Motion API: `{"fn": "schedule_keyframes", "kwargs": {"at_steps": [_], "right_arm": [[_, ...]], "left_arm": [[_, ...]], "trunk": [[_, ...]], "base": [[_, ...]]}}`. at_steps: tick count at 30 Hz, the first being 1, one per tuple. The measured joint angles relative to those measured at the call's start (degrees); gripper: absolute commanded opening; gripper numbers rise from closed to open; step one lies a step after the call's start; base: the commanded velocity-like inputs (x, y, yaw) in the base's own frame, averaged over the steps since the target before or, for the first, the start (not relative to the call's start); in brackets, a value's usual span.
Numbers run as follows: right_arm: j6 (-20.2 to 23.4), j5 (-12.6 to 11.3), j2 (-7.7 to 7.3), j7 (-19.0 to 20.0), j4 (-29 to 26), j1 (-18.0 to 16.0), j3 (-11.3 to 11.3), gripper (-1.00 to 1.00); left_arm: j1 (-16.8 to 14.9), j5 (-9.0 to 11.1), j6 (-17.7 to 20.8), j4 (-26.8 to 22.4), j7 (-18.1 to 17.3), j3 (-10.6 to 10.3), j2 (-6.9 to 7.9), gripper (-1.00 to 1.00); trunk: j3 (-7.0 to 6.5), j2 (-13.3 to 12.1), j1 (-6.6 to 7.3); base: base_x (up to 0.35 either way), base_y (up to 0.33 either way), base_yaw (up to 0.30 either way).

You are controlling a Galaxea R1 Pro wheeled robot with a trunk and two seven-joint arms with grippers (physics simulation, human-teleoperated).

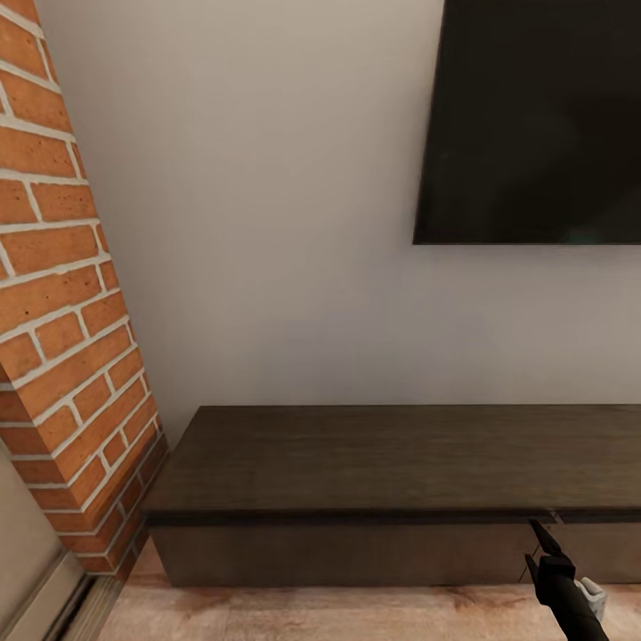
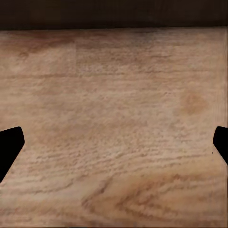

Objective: Place each of the two pumpkins and all three candles from the living room inside a cabinet in the living room (use any cabinet), then make sure every cabinet is closed, and position the cauldron so it is next to a table in the living room.

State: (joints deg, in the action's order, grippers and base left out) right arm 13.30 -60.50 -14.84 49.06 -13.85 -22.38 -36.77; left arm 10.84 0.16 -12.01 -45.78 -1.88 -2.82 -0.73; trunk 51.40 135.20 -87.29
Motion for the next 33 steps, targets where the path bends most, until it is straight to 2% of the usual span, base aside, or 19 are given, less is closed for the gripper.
{"fn": "schedule_keyframes", "kwargs": {"at_steps": [5, 8, 9, 10, 11, 14, 16, 23, 28, 33], "right_arm": [[0.0, 0.0, 0.00, 0.0, 0.0, 0.0, 0.0, 1.00], [0.0, 0.0, 0.00, 0.0, 0.0, 0.0, 0.0, 1.00], [0.0, 0.0, 0.00, 0.0, 0.0, 0.0, 0.0, 1.00], [0.0, 0.0, 0.02, 0.0, 0.0, 0.0, 0.0, 1.00], [0.0, 0.1, 0.04, 0.0, 0.0, 0.0, 0.0, 1.00], [0.0, 0.2, 0.07, 0.0, 0.0, 0.0, 0.0, 1.00], [-0.1, 0.2, 0.12, 0.0, -0.1, 0.0, 0.0, 1.00], [0.0, 0.2, 0.07, 0.0, -0.1, 0.0, 0.0, 1.00], [0.0, 0.1, 0.09, 0.1, -0.3, 0.0, 0.0, 1.00], [0.0, 0.1, 0.16, 0.1, -0.4, 0.0, 0.1, 1.00]], "left_arm": [[1.8, 0.1, -0.8, -4.7, -0.3, 0.1, -0.03, 1.00], [4.2, 0.2, -0.3, -11.6, -0.3, 0.0, -0.05, 1.00], [6.6, 0.0, 0.3, -16.4, -0.3, 0.0, -0.07, 1.00], [7.8, -0.1, 0.9, -19.1, -0.3, 0.1, -0.08, 1.00], [9.7, 0.0, 2.6, -23.6, -0.3, 0.1, -0.02, 1.00], [11.9, 0.2, 6.3, -30.0, -0.3, 0.1, 0.13, 1.00], [12.6, 0.2, 7.6, -32.0, -0.3, 0.1, 0.15, 1.00], [13.5, 0.0, 8.8, -34.6, -0.3, 0.1, 0.04, 1.00], [13.4, 0.1, 7.5, -30.4, -0.3, 0.1, -0.06, 1.00], [13.4, -0.2, 5.7, -29.1, -0.2, 0.1, -0.11, 1.00]], "trunk": [[0.00, 0.0, 0.00], [0.00, 0.0, 0.00], [0.00, 0.0, 0.00], [0.00, 0.0, 0.00], [0.00, 0.0, 0.00], [0.00, 0.0, 0.00], [0.00, 0.0, 0.00], [0.00, 0.0, 0.00], [0.00, 0.0, 0.01], [0.00, 0.0, 0.00]], "base": [[0.000, 0.000, 0.000], [0.000, 0.000, 0.000], [0.000, 0.000, 0.000], [0.000, 0.000, 0.000], [0.000, 0.000, 0.000], [0.000, 0.000, 0.000], [0.000, 0.000, 0.000], [0.000, 0.000, 0.000], [0.058, 0.000, 0.000], [0.068, 0.000, 0.000]]}}
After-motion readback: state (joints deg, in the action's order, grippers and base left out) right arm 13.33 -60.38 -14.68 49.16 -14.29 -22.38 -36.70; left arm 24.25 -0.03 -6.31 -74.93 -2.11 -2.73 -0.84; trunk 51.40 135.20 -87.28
